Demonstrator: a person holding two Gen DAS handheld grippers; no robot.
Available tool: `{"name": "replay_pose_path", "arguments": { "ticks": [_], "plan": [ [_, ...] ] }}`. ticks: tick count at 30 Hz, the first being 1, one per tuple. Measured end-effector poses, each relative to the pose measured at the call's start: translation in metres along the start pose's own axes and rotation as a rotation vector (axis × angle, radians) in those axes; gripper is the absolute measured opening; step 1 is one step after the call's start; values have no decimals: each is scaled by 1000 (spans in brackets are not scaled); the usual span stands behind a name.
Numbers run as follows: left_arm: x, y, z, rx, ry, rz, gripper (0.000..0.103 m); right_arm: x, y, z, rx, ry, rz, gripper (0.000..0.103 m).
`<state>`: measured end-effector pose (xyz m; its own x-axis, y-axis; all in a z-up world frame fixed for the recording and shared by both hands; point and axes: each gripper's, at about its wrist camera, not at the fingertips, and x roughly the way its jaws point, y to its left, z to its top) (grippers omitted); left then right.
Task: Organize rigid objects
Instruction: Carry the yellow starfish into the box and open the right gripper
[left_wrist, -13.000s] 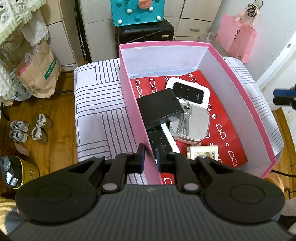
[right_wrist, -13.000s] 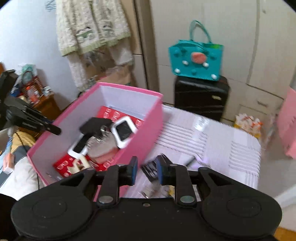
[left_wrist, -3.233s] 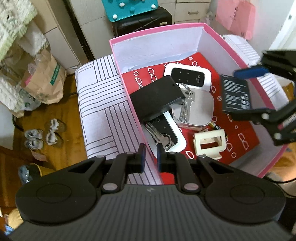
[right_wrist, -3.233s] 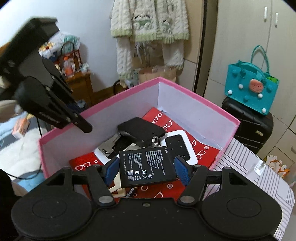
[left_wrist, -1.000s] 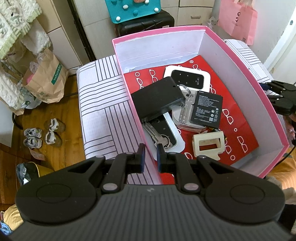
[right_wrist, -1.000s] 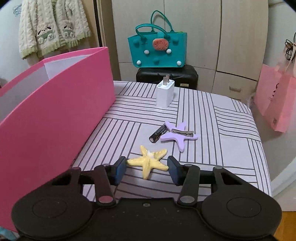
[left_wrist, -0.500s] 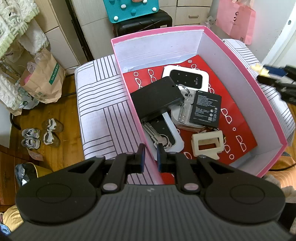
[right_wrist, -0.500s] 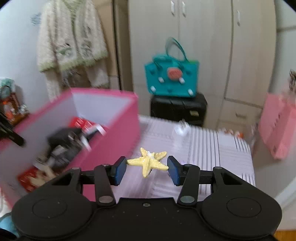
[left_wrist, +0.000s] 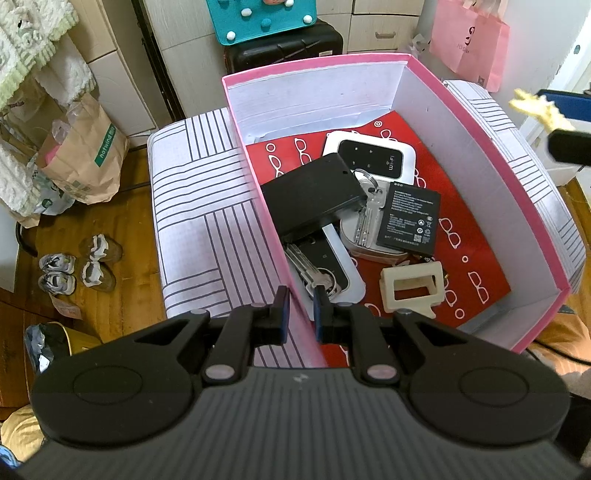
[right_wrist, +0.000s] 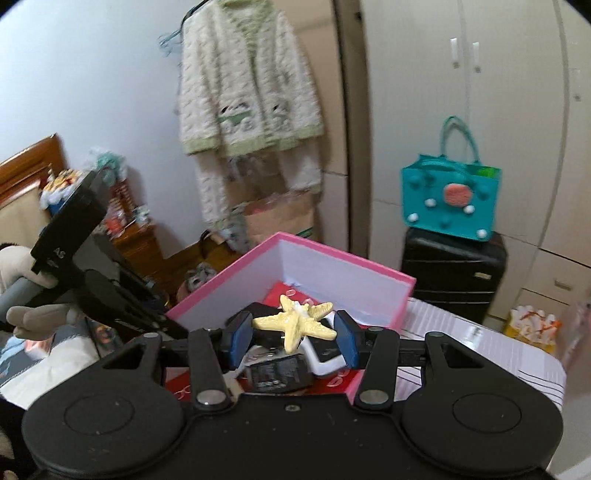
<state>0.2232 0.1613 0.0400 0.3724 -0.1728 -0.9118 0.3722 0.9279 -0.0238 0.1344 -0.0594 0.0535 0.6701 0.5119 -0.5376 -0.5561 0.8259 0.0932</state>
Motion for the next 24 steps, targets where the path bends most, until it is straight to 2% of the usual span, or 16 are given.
{"name": "replay_pose_path", "arguments": {
  "ticks": [5, 20, 24],
  "plan": [
    [0, 2, 0, -7, -3, -10, 12, 30, 9, 8, -67, 59, 20, 54],
    [0, 4, -1, -16, -11, -21, 12, 135, -17, 15, -111, 260, -48, 54],
    [0, 4, 0, -22, -11, -23, 12, 157, -19, 16, -120, 342, -67, 54]
  ]
}}
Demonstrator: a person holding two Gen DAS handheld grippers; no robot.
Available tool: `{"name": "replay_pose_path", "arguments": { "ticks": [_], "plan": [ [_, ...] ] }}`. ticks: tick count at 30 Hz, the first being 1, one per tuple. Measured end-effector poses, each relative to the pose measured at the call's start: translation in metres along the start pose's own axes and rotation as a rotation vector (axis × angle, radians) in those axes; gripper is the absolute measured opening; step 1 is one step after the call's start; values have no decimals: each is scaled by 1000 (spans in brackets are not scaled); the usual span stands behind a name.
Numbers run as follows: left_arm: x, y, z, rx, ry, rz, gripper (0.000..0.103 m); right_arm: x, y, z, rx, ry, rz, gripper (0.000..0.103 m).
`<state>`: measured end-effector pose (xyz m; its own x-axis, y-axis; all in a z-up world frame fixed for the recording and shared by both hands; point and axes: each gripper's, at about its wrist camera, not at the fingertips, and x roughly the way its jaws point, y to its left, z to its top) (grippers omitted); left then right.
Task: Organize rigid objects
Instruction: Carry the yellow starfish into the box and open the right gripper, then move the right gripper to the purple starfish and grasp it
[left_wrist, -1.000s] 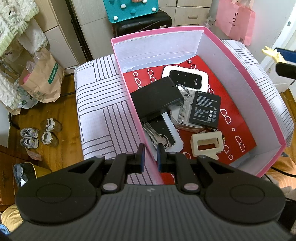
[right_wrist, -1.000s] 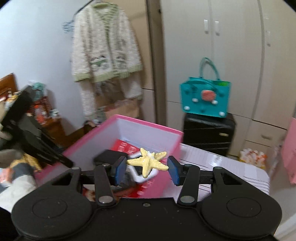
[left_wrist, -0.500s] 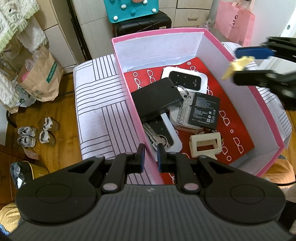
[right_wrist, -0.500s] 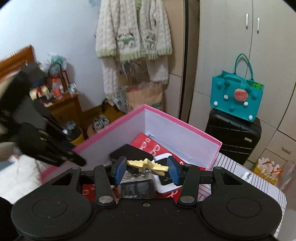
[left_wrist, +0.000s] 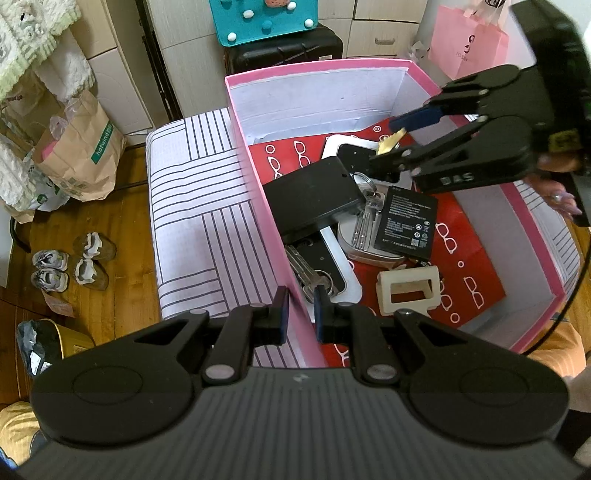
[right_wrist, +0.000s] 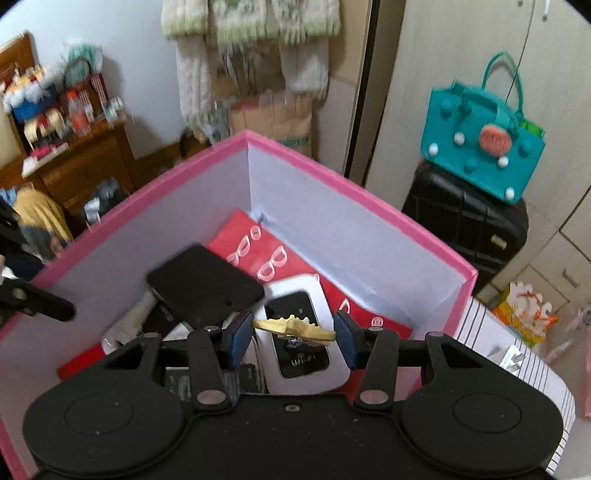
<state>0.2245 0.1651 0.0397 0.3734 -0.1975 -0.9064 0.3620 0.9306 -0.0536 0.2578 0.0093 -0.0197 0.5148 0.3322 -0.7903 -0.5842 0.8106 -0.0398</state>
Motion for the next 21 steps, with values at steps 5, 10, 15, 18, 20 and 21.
{"name": "replay_pose_path", "arguments": {
  "ticks": [5, 10, 15, 18, 20, 21],
  "plan": [
    [0, 1, -1, -4, -2, -2, 12, -25, -8, -6, 79, -103, 21, 61],
    [-1, 1, 0, -2, -3, -6, 12, -84, -20, -32, 158, -308, 6, 69],
    [-1, 2, -2, -2, -10, -10, 13, -126, -34, -68, 183, -369, -99, 69],
    [-2, 3, -2, -4, -12, -13, 13, -134, -49, -88, 225, -330, -162, 69],
    [-2, 3, -2, -4, -12, -11, 13, -134, -59, -102, 263, -296, -186, 69],
    [-2, 3, -3, -2, -12, -10, 13, -133, -65, -107, 282, -281, -196, 69]
  ]
}}
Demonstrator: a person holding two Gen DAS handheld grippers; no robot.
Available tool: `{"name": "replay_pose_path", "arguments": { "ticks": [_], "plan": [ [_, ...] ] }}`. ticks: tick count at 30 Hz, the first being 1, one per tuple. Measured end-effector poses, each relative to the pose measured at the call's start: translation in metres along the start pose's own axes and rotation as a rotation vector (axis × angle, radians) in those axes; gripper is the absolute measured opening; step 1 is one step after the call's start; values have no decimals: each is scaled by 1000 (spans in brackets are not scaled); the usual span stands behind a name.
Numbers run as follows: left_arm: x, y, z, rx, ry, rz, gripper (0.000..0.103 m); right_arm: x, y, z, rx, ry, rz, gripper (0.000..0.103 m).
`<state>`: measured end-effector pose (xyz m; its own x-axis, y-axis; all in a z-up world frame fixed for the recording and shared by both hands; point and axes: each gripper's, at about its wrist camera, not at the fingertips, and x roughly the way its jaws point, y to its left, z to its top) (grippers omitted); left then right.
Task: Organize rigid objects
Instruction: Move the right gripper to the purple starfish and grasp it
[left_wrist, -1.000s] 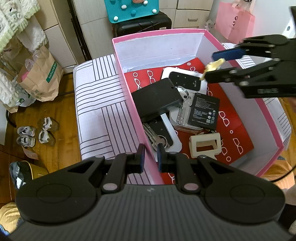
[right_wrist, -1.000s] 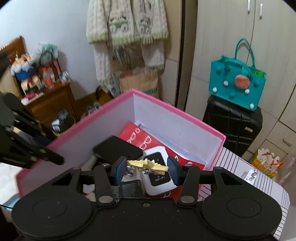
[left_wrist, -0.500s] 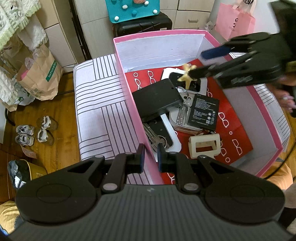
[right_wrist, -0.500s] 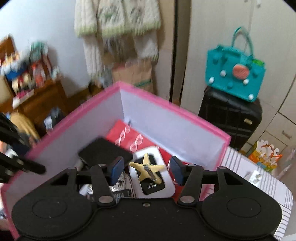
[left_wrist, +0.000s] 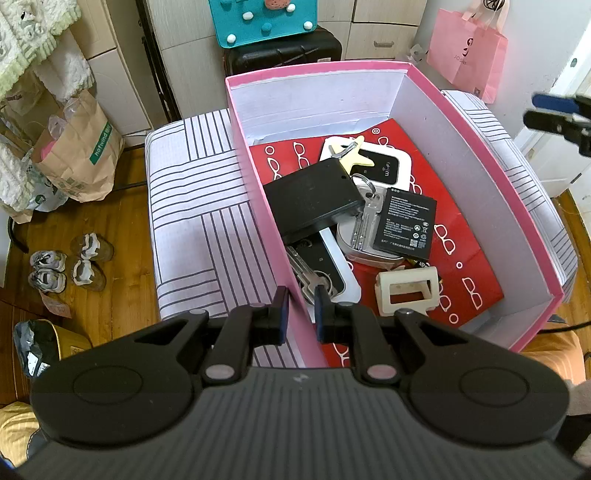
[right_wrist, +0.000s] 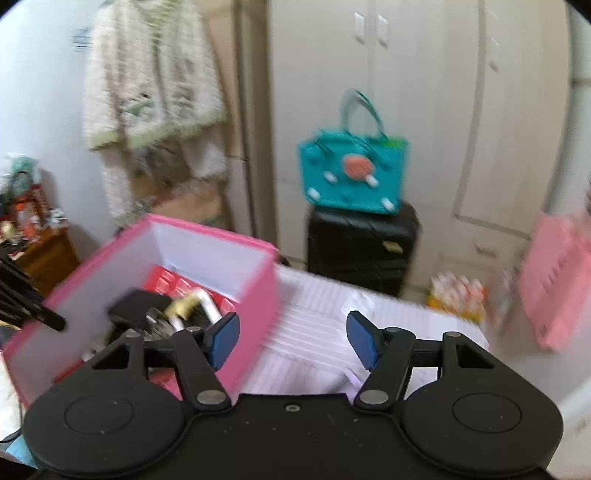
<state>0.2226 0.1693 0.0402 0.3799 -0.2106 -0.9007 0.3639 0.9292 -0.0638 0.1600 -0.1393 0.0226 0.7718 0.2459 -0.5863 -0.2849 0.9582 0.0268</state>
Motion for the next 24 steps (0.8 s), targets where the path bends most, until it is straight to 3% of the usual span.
{"name": "replay_pose_path", "arguments": {
  "ticks": [8, 16, 24],
  "plan": [
    [0, 0, 0, -7, -5, -1, 13, 17, -39, -40, 95, 62, -21, 69],
    [-1, 0, -2, -12, -14, 0, 13, 52, -44, -72, 115, 64, -23, 69],
    [-1, 2, -2, -24, -14, -3, 13, 96, -42, -80, 105, 73, -38, 70]
  ]
}}
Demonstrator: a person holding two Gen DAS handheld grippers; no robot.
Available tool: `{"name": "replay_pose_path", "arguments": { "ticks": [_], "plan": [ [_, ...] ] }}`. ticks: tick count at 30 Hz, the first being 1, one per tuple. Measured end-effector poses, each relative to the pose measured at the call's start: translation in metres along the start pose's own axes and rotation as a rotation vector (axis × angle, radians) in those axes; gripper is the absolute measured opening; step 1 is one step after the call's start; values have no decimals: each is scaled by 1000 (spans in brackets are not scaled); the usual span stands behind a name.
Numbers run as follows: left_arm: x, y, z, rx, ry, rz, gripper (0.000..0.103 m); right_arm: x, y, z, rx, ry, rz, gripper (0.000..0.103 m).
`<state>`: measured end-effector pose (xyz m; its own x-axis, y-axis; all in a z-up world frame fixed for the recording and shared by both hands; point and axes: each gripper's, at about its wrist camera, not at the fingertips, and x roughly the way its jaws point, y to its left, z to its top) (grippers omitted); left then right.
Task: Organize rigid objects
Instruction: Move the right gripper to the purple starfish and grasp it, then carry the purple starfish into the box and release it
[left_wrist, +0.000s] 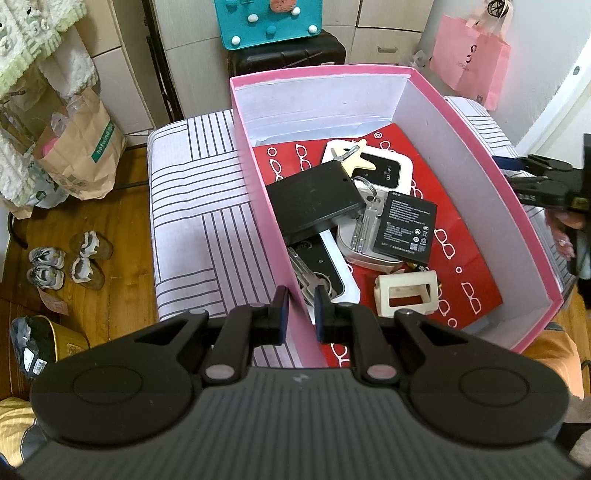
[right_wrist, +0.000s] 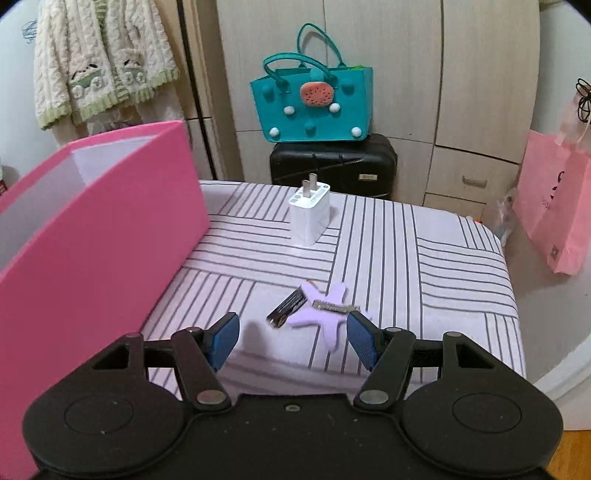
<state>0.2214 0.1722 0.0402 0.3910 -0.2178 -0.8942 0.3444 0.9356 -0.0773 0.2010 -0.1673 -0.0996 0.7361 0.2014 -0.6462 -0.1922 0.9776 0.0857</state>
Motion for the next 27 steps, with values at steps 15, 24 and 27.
{"name": "replay_pose_path", "arguments": {
  "ticks": [15, 24, 27],
  "plan": [
    [0, 1, -1, -39, -2, 5, 13, 11, -19, -5, 78, -62, -32, 56],
    [-2, 0, -1, -39, -8, 7, 13, -3, -13, -13, 22, -41, -11, 37],
    [-2, 0, -1, -38, -9, 8, 13, -12, -7, -15, 5, -50, -22, 37]
  ]
}}
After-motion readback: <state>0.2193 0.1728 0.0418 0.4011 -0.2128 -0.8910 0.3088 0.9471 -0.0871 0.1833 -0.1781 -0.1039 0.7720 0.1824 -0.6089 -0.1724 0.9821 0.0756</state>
